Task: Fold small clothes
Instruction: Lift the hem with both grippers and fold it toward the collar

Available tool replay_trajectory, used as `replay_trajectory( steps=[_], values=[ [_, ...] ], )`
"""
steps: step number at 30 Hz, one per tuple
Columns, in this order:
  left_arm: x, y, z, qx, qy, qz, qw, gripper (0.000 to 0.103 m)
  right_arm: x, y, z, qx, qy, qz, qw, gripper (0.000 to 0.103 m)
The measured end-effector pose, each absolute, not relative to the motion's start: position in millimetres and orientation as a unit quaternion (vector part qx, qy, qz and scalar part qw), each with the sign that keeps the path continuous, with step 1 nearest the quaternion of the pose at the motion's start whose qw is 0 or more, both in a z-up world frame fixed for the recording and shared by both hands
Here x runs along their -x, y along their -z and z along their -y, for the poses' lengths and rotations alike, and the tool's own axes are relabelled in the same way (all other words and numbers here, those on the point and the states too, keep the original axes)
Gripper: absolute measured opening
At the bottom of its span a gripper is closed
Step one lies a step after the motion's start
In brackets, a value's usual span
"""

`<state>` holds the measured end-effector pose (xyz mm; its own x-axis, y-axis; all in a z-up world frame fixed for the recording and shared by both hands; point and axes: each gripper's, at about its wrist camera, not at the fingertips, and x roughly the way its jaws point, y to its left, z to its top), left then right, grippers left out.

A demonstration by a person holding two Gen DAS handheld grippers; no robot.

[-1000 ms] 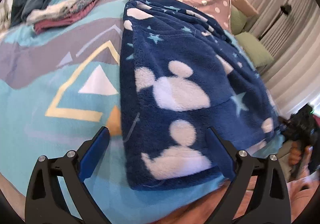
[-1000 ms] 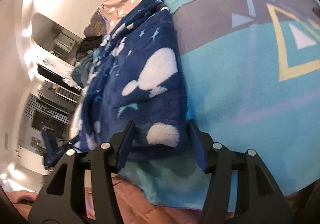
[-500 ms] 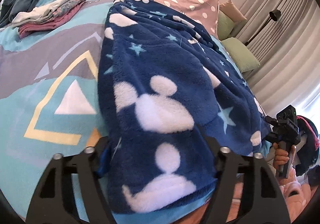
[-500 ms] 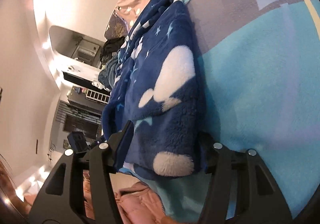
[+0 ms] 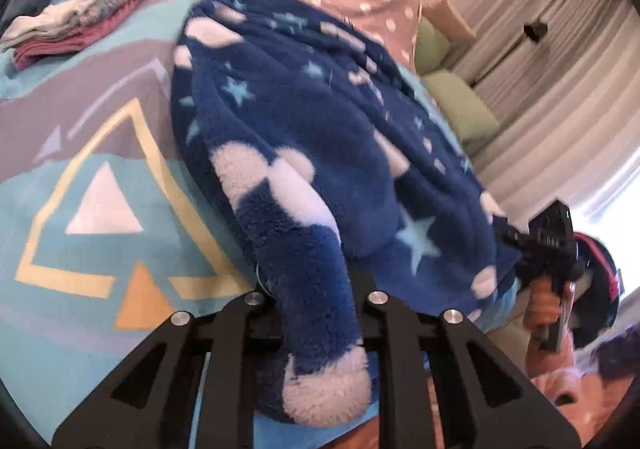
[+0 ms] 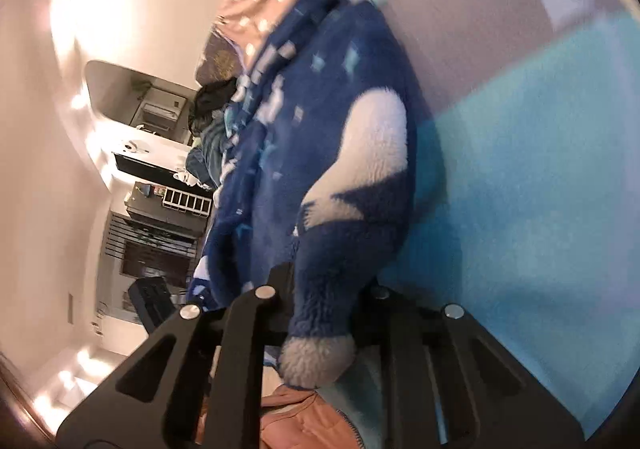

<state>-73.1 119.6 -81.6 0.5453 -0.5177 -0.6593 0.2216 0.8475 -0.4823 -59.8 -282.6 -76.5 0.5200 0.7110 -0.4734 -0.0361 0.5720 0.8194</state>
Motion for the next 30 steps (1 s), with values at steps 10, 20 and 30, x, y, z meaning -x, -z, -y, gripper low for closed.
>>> replay_trajectory(
  steps=[10, 20, 30],
  values=[
    [85.3, 47.0, -121.0, 0.156, 0.224, -0.359, 0.892, 0.016, 67.6, 31.8, 280.5, -0.360, -0.268, -0.372, 0.813, 0.013],
    [86.9, 32.7, -119.1, 0.153, 0.224, -0.335, 0.902, 0.013, 72.7, 28.4, 285.5, -0.389, -0.272, -0.356, 0.805, 0.012],
    [135.8, -38.0, -121.1, 0.137, 0.256, -0.238, 0.927, 0.011, 120.1, -38.4, 305.8, -0.365, -0.307, -0.260, 0.840, 0.011]
  ],
)
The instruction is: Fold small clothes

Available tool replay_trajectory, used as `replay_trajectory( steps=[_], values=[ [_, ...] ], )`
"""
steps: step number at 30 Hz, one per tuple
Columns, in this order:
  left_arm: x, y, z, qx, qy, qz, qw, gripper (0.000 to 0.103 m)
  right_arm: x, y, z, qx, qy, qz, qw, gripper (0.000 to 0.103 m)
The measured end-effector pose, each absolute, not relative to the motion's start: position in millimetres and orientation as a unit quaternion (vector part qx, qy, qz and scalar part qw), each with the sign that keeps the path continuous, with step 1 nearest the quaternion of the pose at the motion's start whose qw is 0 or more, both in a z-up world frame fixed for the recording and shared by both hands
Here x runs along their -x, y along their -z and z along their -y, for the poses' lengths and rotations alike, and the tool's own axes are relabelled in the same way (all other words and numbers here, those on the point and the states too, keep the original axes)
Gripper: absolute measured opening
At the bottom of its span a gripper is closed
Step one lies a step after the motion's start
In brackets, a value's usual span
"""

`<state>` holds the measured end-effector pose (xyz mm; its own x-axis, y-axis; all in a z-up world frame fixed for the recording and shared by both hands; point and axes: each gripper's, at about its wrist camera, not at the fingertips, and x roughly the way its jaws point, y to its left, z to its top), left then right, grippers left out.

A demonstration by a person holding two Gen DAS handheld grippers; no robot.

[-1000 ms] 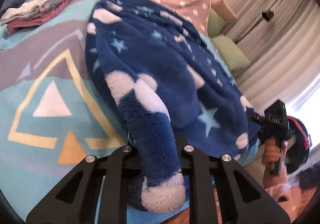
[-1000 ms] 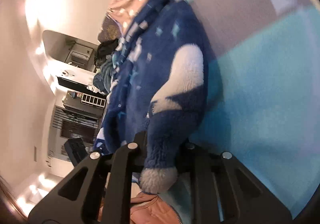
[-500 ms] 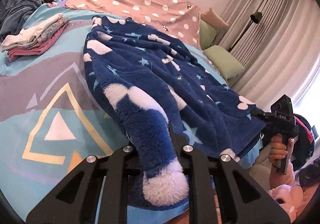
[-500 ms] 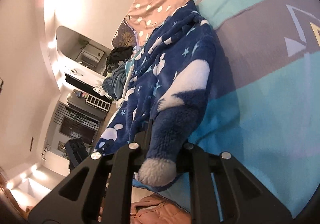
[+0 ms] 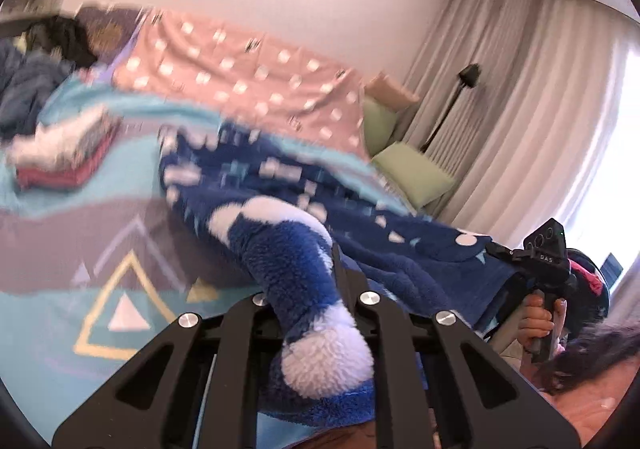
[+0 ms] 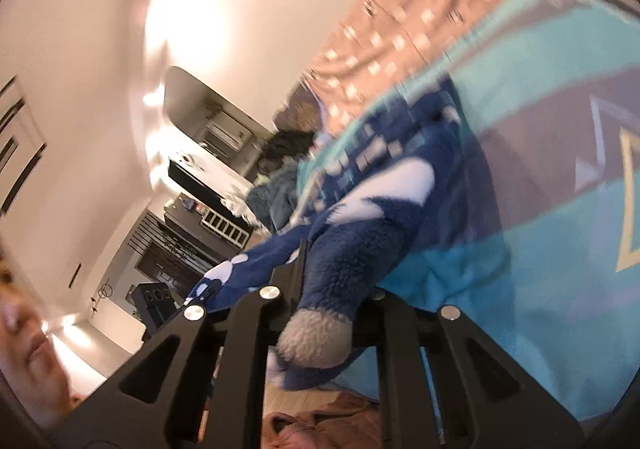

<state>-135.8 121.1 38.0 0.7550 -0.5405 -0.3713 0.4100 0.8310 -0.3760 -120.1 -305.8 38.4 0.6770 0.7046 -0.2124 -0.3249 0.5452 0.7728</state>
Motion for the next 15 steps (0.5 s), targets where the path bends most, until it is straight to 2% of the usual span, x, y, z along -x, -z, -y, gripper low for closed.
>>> replay_trajectory(
  steps=[5, 15],
  values=[
    [151.1, -72.1, -112.5, 0.093, 0.254, -0.203, 0.941, 0.011, 131.9, -72.5, 308.7, -0.316, -0.291, -0.216, 0.877, 0.012],
    [76.5, -51.0, -118.0, 0.121, 0.215, -0.244, 0.938, 0.012, 68.6, -59.4, 300.6, -0.330, -0.278, -0.218, 0.875, 0.012]
  ],
)
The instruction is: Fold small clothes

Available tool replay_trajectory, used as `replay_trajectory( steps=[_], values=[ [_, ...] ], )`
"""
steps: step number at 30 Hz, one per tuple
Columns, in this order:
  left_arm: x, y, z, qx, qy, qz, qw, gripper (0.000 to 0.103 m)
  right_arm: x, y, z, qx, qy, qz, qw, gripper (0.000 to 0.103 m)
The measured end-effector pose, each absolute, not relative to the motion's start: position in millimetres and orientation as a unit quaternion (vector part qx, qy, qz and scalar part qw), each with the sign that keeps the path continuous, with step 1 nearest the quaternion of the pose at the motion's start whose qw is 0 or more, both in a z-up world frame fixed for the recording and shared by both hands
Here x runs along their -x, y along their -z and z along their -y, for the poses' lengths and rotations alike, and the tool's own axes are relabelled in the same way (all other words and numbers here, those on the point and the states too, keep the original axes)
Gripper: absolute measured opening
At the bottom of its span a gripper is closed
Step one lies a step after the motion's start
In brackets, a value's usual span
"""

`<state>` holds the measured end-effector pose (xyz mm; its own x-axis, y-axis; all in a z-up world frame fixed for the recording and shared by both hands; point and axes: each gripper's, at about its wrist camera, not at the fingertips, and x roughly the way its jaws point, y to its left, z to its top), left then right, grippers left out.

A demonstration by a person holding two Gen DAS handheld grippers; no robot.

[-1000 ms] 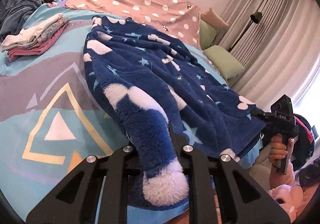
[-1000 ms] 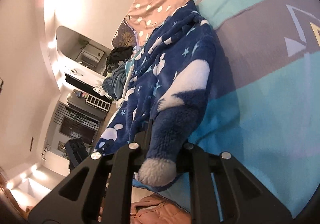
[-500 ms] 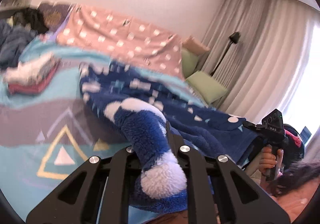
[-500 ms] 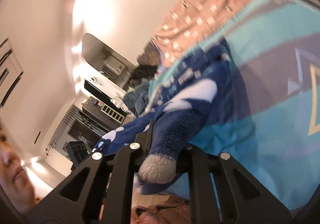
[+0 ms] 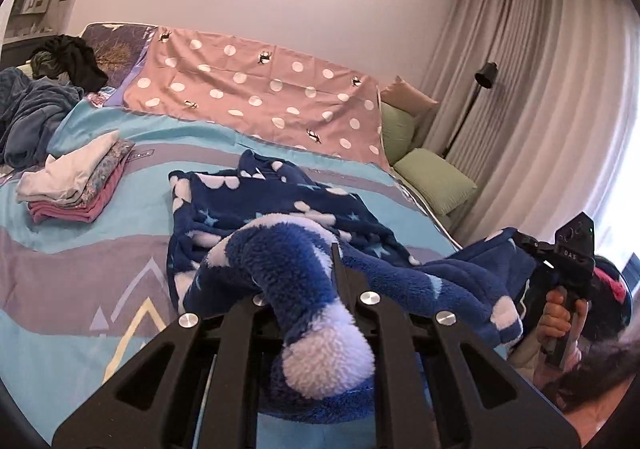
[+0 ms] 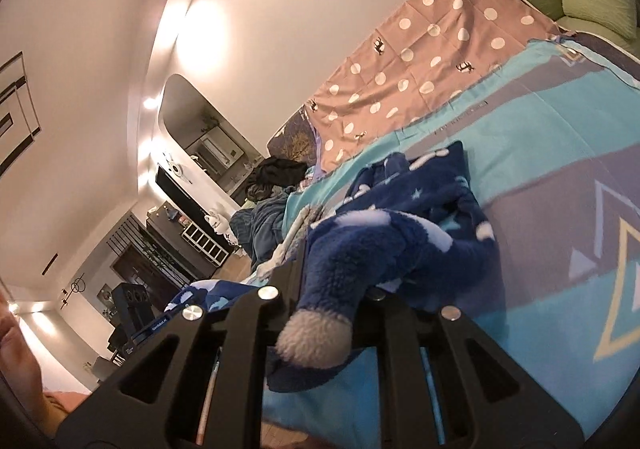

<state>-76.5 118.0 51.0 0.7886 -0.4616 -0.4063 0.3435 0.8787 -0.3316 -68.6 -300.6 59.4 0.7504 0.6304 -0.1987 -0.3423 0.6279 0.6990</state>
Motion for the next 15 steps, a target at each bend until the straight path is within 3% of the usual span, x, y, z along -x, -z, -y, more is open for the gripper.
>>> replay_trajectory(
  steps=[15],
  values=[
    [13.5, -65.6, -114.5, 0.114, 0.200, -0.236, 0.944, 0.012, 1.3, -67.8, 297.4, -0.318, -0.267, -0.212, 0.885, 0.013]
  ],
)
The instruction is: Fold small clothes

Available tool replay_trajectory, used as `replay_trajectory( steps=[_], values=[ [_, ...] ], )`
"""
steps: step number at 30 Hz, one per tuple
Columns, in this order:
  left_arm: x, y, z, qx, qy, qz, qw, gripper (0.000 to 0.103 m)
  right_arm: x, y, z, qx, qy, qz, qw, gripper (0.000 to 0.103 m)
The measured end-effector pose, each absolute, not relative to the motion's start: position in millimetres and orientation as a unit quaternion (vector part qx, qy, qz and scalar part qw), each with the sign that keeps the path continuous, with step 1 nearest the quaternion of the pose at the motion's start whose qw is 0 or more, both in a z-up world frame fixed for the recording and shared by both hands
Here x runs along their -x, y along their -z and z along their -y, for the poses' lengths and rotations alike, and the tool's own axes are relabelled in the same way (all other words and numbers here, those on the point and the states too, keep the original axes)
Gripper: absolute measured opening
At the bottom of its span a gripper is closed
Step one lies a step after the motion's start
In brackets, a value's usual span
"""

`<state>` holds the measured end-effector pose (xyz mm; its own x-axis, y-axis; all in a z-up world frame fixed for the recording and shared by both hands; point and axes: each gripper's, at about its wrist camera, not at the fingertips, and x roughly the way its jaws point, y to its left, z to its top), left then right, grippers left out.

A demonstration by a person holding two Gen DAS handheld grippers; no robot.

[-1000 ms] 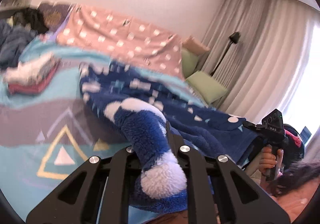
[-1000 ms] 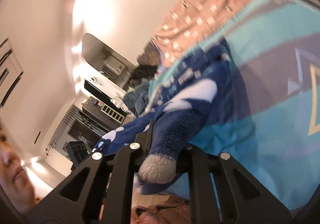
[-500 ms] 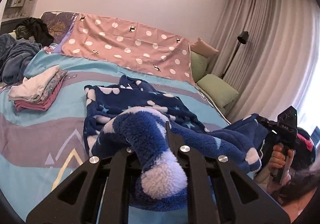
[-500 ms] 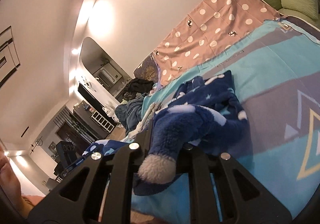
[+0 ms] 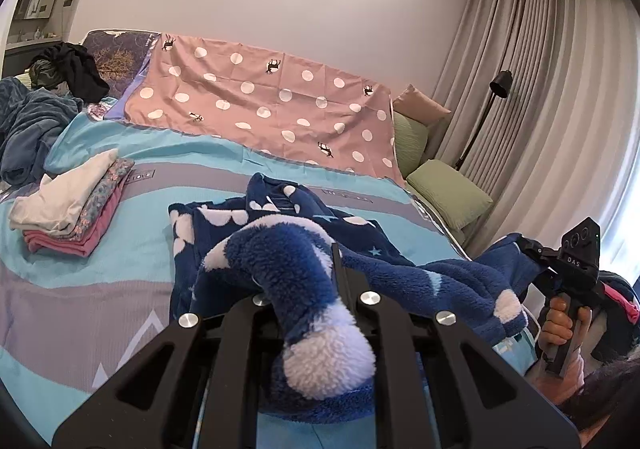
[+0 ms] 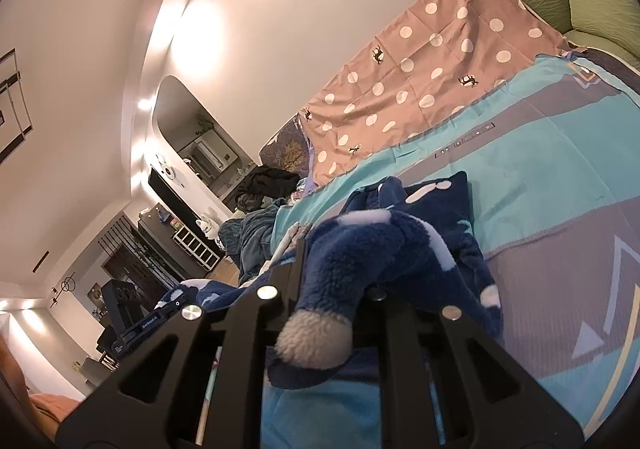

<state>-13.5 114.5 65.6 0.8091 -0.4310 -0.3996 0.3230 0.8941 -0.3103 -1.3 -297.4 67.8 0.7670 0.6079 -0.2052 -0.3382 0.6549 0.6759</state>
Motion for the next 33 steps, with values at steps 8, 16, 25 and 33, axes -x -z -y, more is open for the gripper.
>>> replay_trajectory(
  steps=[8, 16, 25, 33],
  values=[
    [-12.3, -72.4, -116.0, 0.114, 0.194, -0.231, 0.947, 0.012, -31.8, -71.9, 295.1, -0.313, -0.270, -0.214, 0.885, 0.013],
    [-38.0, -78.0, -118.7, 0.114, 0.187, -0.224, 0.950, 0.012, -62.7, -78.6, 285.7, -0.293, -0.265, -0.214, 0.893, 0.013],
    [-66.8, -79.8, -117.8, 0.116, 0.185, -0.221, 0.950, 0.012, -86.6, -83.2, 271.2, -0.245, -0.253, -0.216, 0.911, 0.013],
    [-81.3, -76.3, -121.5, 0.127, 0.184, -0.224, 0.949, 0.012, -106.0, -78.7, 272.9, -0.261, -0.252, -0.227, 0.904, 0.013]
  ],
)
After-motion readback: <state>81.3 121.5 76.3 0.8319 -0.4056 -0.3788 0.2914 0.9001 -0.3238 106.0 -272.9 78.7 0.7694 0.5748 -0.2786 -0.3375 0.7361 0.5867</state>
